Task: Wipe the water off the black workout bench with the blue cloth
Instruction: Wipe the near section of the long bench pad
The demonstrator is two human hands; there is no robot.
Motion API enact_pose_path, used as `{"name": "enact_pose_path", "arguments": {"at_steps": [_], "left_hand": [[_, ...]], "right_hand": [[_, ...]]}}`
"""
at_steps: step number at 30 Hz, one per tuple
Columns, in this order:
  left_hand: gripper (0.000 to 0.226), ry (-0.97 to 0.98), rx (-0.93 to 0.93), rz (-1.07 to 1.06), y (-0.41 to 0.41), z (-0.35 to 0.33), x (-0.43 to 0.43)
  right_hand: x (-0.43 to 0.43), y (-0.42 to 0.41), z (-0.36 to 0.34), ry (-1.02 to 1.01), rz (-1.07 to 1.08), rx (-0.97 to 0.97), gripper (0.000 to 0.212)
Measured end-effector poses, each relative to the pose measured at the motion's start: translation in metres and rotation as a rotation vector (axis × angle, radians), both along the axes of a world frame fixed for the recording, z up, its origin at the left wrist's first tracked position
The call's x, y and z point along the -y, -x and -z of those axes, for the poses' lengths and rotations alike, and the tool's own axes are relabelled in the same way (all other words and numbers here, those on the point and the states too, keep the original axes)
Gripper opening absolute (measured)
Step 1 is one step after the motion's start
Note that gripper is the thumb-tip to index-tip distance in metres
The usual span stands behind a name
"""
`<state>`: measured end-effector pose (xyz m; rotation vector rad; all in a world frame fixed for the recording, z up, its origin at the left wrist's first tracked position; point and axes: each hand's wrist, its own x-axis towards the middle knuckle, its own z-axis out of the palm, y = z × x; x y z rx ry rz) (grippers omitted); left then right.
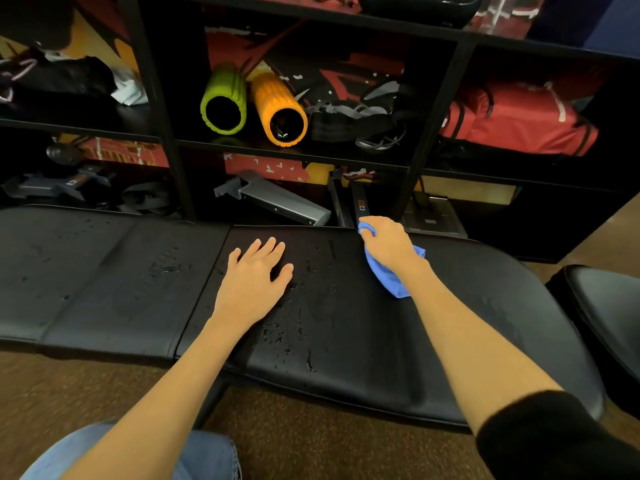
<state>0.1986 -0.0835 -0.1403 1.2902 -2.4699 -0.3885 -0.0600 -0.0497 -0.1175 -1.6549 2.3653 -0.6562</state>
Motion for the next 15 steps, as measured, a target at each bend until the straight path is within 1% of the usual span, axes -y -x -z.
{"name": "enact_pose_path", "arguments": {"at_steps": [3,6,11,13,15], "left_hand": [[0.054,-0.003,-0.011,-0.001,-0.001,0.0,0.001],[0.053,-0.005,-0.017,-0.001,-0.002,0.001,0.001],[0.053,0.003,-0.035,-0.004,-0.002,0.0,0.001],[0.053,0.006,-0.033,-0.002,-0.002,0.0,0.002],[0.053,0.011,-0.03,-0.004,-0.001,0.001,0.001]], "right_hand": [[0.009,-0.026,0.0,0.014,-0.051,0.028,0.022],[-0.007,-0.045,0.002,0.024,-0.136,0.053,0.038],[-0.049,-0.041,0.005,0.034,-0.374,0.099,0.038],[-0.055,-0.027,0.007,0.072,-0.354,0.105,0.037],[-0.049,-0.017,0.009,0.132,-0.258,0.078,0.035]]}}
